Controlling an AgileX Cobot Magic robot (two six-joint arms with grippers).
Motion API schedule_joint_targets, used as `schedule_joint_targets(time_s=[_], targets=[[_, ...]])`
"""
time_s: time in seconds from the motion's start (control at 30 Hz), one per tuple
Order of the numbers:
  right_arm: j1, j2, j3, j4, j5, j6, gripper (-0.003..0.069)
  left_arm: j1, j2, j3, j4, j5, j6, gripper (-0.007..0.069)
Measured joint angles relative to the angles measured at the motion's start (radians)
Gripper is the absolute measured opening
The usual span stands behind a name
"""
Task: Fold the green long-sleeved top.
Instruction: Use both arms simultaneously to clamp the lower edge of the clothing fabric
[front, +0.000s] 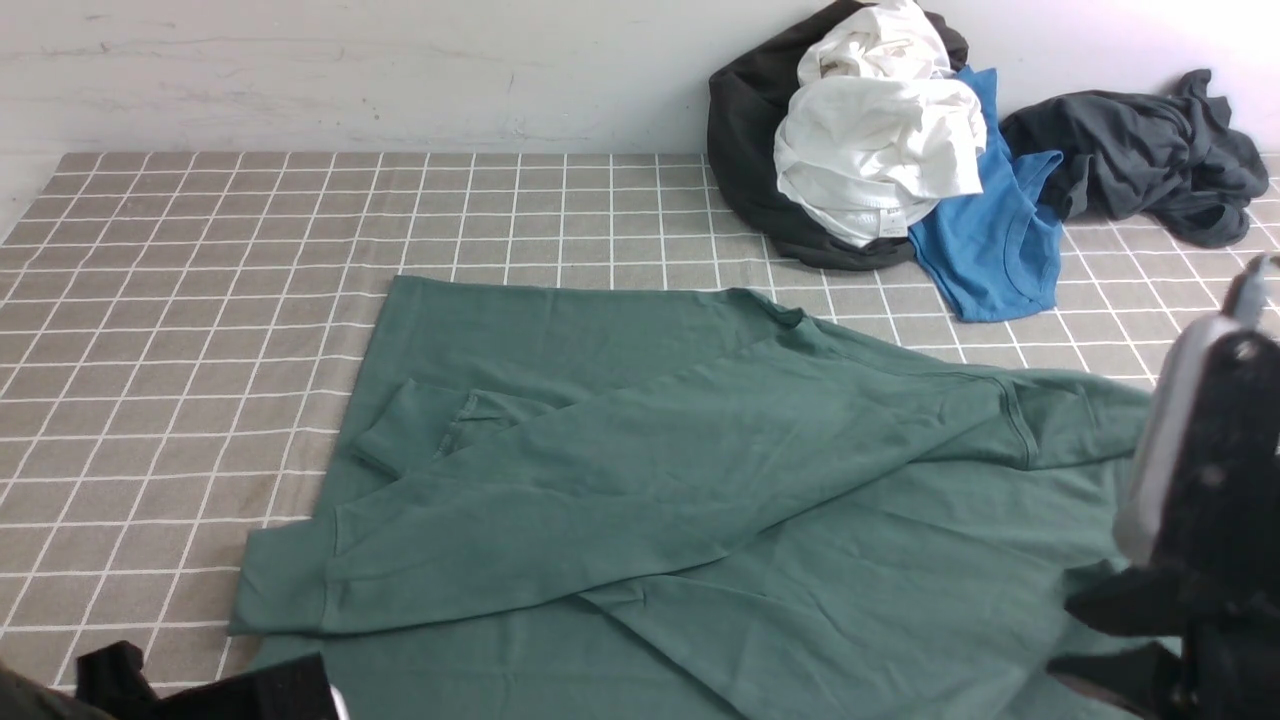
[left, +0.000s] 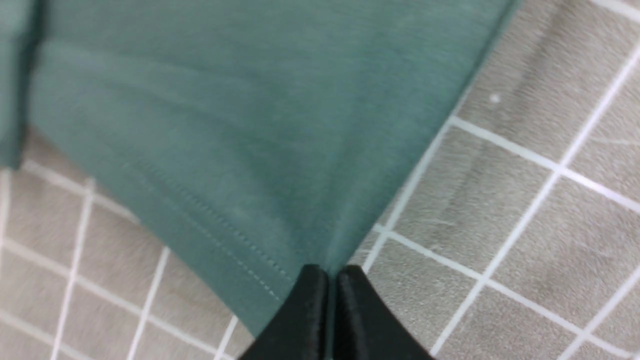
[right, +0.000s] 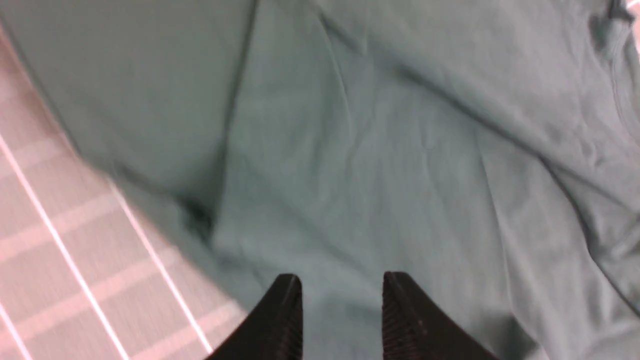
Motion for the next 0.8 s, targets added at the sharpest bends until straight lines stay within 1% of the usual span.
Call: schedule_joint_targets(time_s=[0.03, 0.1, 0.13, 0.17, 0.2, 0.23, 0.27, 0.37, 0.4, 0.43, 0.47, 0.5, 0.57, 0.6, 0.67, 0.7, 0.73, 0.8], targets=[[0.0, 0.044, 0.022, -0.062, 0.028, -0.009, 0.0279, 0.0, -0.028, 0.0, 0.011, 0.0, -0.058, -0.0004], [0.0, 0.098, 0.064, -0.143, 0.031, -0.012, 0.0338, 0.0, -0.041, 0.001, 0.019, 0.0, -0.104, -0.0004], [0.0, 0.124, 0.084, -0.182, 0.025, -0.012, 0.0362, 0.0, -0.042, 0.001, 0.025, 0.0, -0.121, -0.0004], [0.0, 0.124, 0.084, -0.182, 0.025, -0.012, 0.0362, 0.0, -0.042, 0.001, 0.024, 0.0, -0.125, -0.0004], [0.0, 0.186, 0.125, -0.278, -0.007, -0.01, 0.0409, 0.0, -0.043, 0.001, 0.027, 0.0, -0.144, -0.0004], [0.0, 0.221, 0.153, -0.33, -0.031, 0.001, 0.043, 0.0, -0.043, 0.002, 0.027, -0.005, -0.153, -0.0004], [0.0, 0.264, 0.175, -0.389, -0.061, 0.022, 0.0442, 0.0, -0.043, 0.002, 0.027, -0.011, -0.158, -0.0003], [0.0, 0.36, 0.204, -0.514, -0.131, 0.1, 0.0451, 0.0, -0.043, 0.002, 0.027, -0.034, -0.165, -0.0003], [0.0, 0.36, 0.206, -0.522, -0.136, 0.116, 0.0451, 0.0, -0.043, 0.002, 0.027, -0.035, -0.166, -0.0003], [0.0, 0.389, 0.21, -0.555, -0.153, 0.149, 0.0448, 0.0, -0.043, 0.002, 0.027, -0.039, -0.17, -0.0003], [0.0, 0.426, 0.217, -0.614, -0.178, 0.213, 0.0431, 0.0, -0.043, 0.002, 0.027, -0.047, -0.181, -0.0003], [0.0, 0.446, 0.219, -0.641, -0.187, 0.234, 0.0423, 0.0, -0.043, 0.002, 0.027, -0.05, -0.188, -0.0003], [0.0, 0.485, 0.223, -0.703, -0.204, 0.298, 0.0374, 0.0, -0.043, 0.002, 0.027, -0.051, -0.197, -0.0003], [0.0, 0.487, 0.223, -0.707, -0.205, 0.303, 0.0374, 0.0, -0.043, 0.002, 0.027, -0.051, -0.197, -0.0003], [0.0, 0.496, 0.223, -0.761, -0.224, 0.377, 0.0282, 0.0, -0.043, 0.002, 0.027, -0.051, -0.213, -0.0003], [0.0, 0.496, 0.223, -0.769, -0.227, 0.398, 0.0243, 0.0, -0.043, 0.002, 0.027, -0.051, -0.221, -0.0003], [0.0, 0.496, 0.223, -0.774, -0.228, 0.444, 0.0177, 0.0, -0.043, 0.002, 0.027, -0.051, -0.231, -0.0003], [0.0, 0.488, 0.223, -0.774, -0.225, 0.506, 0.0085, 0.0, -0.045, -0.003, 0.027, -0.047, -0.255, -0.0003]])
